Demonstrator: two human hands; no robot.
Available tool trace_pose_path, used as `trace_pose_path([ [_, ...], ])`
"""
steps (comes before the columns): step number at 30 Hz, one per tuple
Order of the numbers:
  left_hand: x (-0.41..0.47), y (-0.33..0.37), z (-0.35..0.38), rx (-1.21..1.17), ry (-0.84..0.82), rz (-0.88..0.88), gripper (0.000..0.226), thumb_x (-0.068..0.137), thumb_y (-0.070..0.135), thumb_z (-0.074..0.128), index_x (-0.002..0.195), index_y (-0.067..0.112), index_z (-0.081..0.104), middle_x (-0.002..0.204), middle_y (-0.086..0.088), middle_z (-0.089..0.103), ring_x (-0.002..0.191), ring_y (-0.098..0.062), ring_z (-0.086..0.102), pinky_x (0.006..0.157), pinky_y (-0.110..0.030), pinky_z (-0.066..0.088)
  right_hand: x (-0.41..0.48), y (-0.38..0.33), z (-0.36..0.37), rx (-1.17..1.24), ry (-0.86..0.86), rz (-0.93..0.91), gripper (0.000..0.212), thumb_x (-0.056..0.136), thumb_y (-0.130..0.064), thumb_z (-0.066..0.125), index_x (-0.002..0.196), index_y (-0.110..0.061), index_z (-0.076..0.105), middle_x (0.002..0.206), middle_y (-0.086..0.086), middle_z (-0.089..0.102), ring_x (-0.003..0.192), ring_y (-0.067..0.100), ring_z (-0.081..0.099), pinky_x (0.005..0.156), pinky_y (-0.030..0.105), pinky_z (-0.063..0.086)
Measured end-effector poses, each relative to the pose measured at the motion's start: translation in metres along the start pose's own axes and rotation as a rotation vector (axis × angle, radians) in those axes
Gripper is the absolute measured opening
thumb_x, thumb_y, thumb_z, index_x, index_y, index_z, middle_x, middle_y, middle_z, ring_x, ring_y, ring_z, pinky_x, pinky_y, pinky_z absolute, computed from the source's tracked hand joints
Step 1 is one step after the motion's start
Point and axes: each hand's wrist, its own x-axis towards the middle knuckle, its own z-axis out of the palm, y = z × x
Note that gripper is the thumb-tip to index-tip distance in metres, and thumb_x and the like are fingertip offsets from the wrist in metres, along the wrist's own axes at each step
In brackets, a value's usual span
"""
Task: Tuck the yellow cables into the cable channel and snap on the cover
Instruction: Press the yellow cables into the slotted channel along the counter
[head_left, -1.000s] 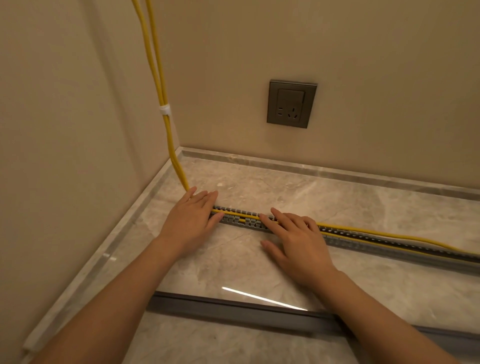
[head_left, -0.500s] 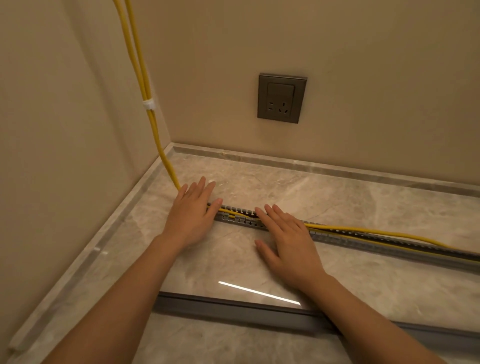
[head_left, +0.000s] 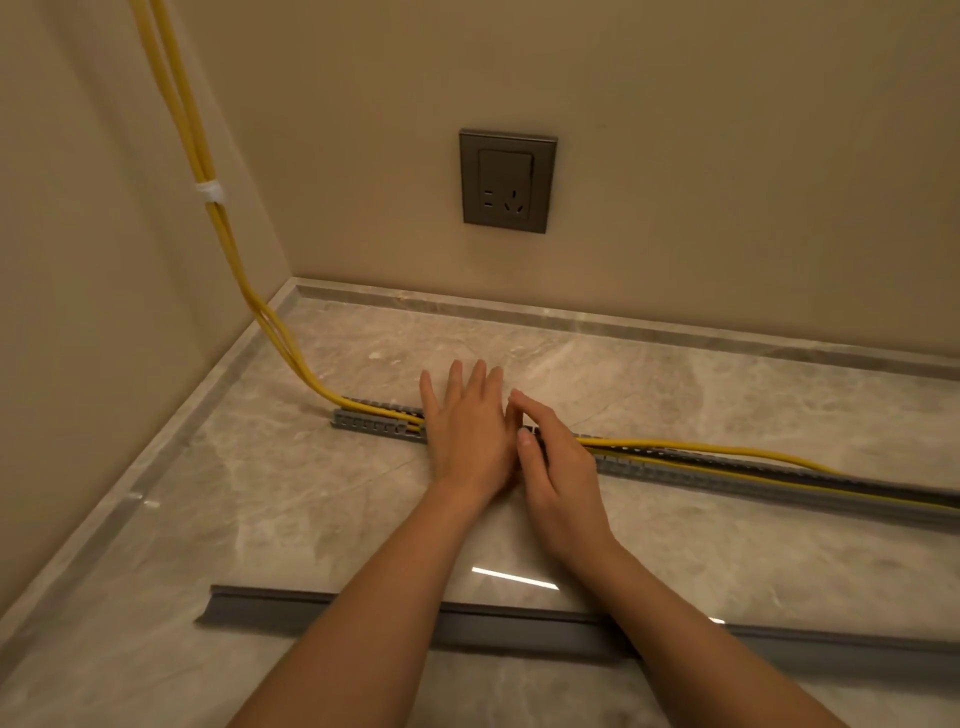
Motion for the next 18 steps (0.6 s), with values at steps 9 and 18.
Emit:
trace_pose_path([
  [9,-0.006,-0.003,0.009,0.096,0.036,0.041,0.049,0.094,0.040,0.032,0.142,0.028,0.031,0.151,0.004,0.030,0.141,-0.019,0.020,0.114,-0.041,0.008,-0.001,0.001,-0.004,-0.077,-0.027,-0.074,0.031,0.093,-0.017,0.046,0.121,-0.011,0.058,0.129,0.000,0.057,0.120,0.007,0.048,0.103,0.025,0.038],
  [18,0.000,0.004,0.012,0.030,0.103,-0.055,0.044,0.093,0.033,0.030,0.132,0.026,0.050,0.143,0.002,0.044,0.136,-0.019,0.031,0.111,-0.039,0.018,-0.002,0.017,-0.067,-0.617,-0.073,-0.204,0.027,0.085,-0.021,0.060,0.111,-0.013,0.064,0.127,0.006,0.058,0.123,0.023,0.049,0.108,0.042,0.029],
])
